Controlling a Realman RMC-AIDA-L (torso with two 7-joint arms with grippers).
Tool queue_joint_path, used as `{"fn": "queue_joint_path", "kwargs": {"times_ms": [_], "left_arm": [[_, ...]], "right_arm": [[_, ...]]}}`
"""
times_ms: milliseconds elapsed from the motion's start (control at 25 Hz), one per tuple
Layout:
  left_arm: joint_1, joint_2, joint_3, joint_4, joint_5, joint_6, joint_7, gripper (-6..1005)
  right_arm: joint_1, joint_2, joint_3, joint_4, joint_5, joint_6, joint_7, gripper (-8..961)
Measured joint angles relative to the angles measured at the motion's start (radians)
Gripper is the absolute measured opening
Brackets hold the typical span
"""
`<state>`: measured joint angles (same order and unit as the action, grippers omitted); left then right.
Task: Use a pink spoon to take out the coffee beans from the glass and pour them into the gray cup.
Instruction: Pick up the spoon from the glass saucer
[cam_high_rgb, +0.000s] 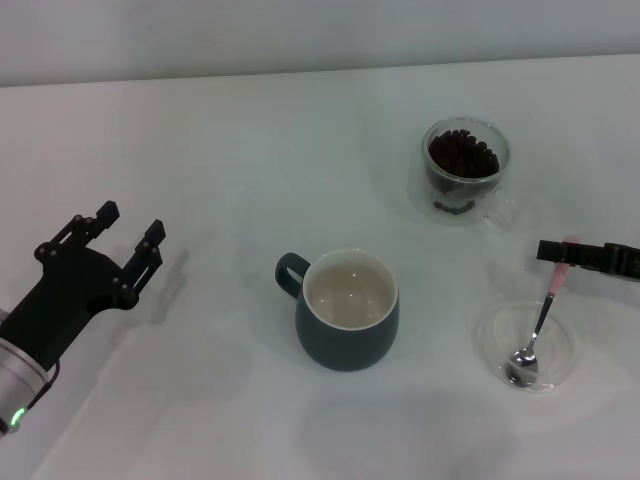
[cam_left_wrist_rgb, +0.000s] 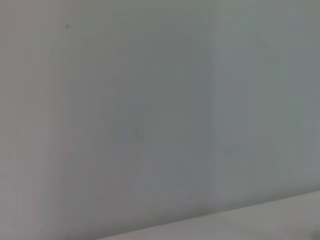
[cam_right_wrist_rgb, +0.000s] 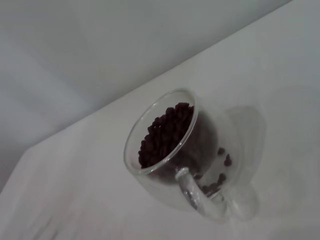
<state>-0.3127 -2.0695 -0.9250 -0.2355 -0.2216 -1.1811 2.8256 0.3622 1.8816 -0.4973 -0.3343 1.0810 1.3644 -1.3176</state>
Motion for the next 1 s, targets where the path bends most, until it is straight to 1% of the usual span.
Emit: {"fn": "queue_joint_path", "kwargs": {"times_ms": [480,680,1000], "left_arm": [[-0.007,0.001,-0.003,0.008,-0.006,0.0,0.0,582],[-0.012,0.002,-0.011,0.009,-0.004,0.005,0.0,580],[-0.026,-0.004,-0.017,0.035,-0.003,0.007,0.0,580]], "right_arm": [[0.009,0.001,0.002,0.0,-0.001,-0.026,0.033,520],[0.004,-0.001,0.002,0.0,-0.003,-0.017,0.035,458],[0.009,0.0,-0.001,-0.002,0.001,0.012,0.035,462]]}}
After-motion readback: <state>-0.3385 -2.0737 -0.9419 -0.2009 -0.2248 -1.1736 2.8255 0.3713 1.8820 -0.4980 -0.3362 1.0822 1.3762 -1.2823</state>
